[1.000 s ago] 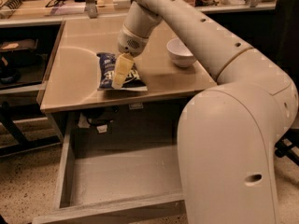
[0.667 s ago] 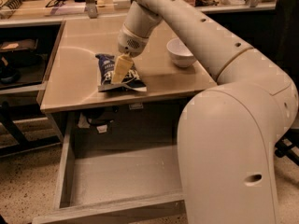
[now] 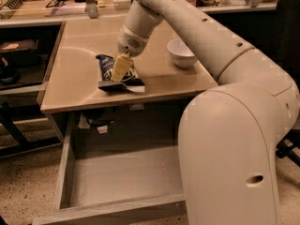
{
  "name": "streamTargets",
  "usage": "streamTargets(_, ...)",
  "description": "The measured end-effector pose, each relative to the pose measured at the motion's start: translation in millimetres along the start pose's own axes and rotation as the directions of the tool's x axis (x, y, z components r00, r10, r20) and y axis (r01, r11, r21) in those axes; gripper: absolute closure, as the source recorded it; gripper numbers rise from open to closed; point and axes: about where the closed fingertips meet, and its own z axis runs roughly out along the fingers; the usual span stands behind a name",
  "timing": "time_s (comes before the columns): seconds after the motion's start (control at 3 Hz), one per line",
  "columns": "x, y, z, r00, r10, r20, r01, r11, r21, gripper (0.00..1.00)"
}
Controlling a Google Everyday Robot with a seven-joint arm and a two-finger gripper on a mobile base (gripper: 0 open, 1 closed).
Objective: Place blue chip bag into top drawer
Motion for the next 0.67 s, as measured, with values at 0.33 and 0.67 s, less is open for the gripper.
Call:
streamTargets(0.33,-0.1,0.0,-0.2,1.000,0.000,0.000,0.000,1.0000,0.000,1.00)
streamTargets(0.67,-2.6,0.3,-5.0,1.000,0.000,0.000,0.000,1.0000,0.000,1.00)
